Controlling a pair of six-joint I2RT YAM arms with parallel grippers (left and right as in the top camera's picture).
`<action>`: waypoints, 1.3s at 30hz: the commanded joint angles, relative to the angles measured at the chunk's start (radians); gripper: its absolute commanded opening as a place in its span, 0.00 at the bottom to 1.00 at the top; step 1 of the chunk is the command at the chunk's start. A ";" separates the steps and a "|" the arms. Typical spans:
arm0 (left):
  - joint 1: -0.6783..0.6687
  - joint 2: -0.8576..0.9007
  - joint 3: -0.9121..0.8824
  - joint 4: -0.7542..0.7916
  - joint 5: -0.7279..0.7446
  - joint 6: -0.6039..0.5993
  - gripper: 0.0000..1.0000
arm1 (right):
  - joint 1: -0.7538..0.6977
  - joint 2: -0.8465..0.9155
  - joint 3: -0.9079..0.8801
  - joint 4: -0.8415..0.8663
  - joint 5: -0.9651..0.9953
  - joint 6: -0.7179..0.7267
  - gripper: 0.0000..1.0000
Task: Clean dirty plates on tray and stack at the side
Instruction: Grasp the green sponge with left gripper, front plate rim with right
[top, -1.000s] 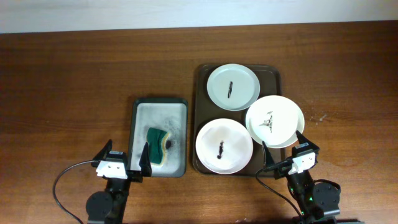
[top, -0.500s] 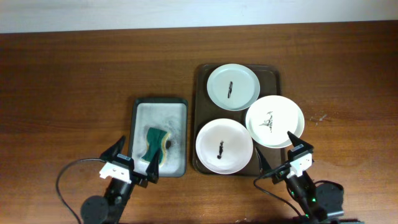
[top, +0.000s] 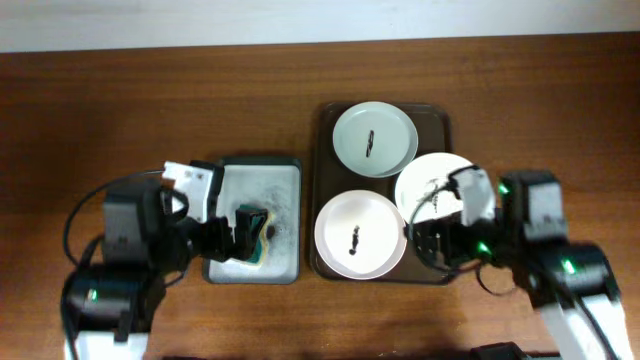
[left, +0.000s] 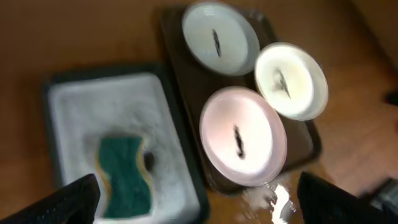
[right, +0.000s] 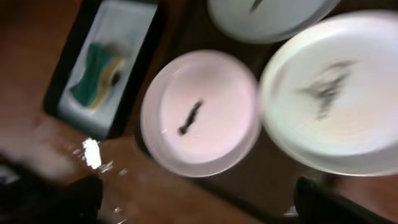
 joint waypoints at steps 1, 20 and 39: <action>0.003 0.099 0.032 -0.057 0.152 0.011 0.99 | 0.005 0.185 0.015 -0.019 -0.104 0.052 0.99; 0.003 0.191 0.031 -0.151 -0.037 0.014 0.96 | 0.109 0.549 -0.280 0.503 0.274 0.454 0.14; -0.192 0.813 -0.134 0.266 -0.390 -0.254 0.00 | 0.109 0.549 -0.279 0.478 0.274 0.426 0.04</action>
